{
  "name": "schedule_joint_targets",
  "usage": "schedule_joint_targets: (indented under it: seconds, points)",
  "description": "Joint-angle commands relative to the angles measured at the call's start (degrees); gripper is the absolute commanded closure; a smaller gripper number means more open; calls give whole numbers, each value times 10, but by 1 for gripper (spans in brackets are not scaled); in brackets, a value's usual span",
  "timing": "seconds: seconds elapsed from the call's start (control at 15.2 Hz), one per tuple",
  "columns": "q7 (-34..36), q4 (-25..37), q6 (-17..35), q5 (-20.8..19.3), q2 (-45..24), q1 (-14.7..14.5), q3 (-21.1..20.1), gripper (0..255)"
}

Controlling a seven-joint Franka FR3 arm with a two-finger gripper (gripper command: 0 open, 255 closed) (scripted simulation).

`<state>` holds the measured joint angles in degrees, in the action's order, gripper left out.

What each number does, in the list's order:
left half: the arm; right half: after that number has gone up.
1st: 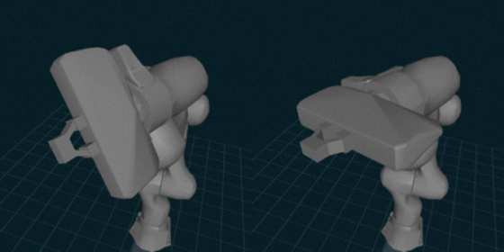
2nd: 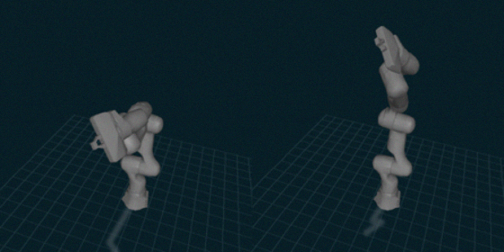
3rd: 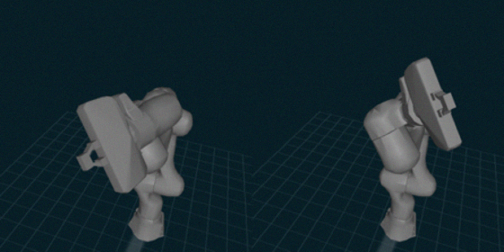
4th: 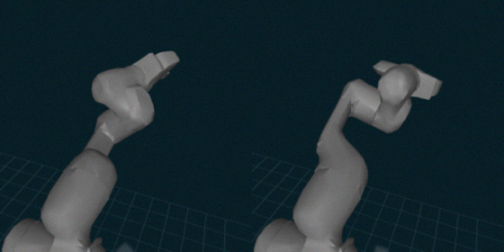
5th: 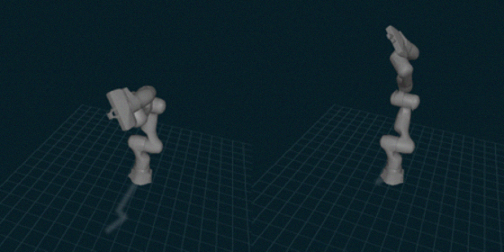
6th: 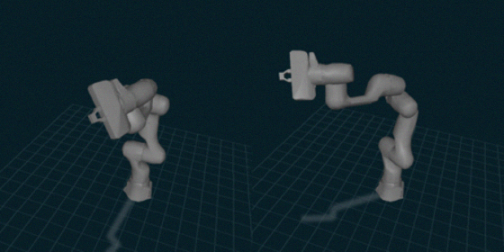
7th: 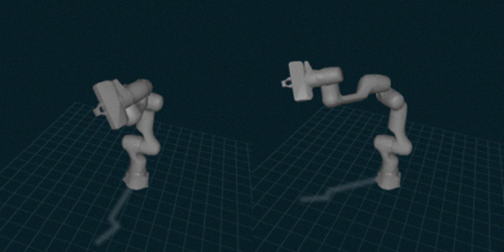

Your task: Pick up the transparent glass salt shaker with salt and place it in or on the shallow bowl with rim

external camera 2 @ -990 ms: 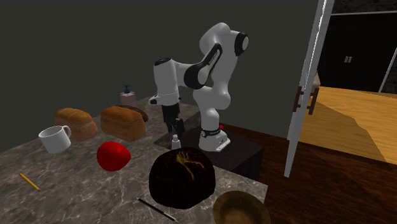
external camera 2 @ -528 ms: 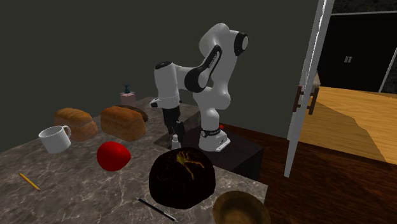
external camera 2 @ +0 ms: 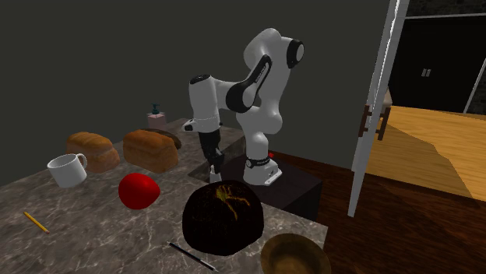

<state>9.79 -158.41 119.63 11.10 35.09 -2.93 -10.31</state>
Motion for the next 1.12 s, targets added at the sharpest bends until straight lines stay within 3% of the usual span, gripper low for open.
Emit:
schedule_joint_targets:
  seconds: [0.0,0.2,1.06]
  points:
    - [0,-1,0,0,-1,0,0,255]
    - [0,-2,0,0,-1,0,0,255]
    - [7,73,-118,-12,42,4,12,255]
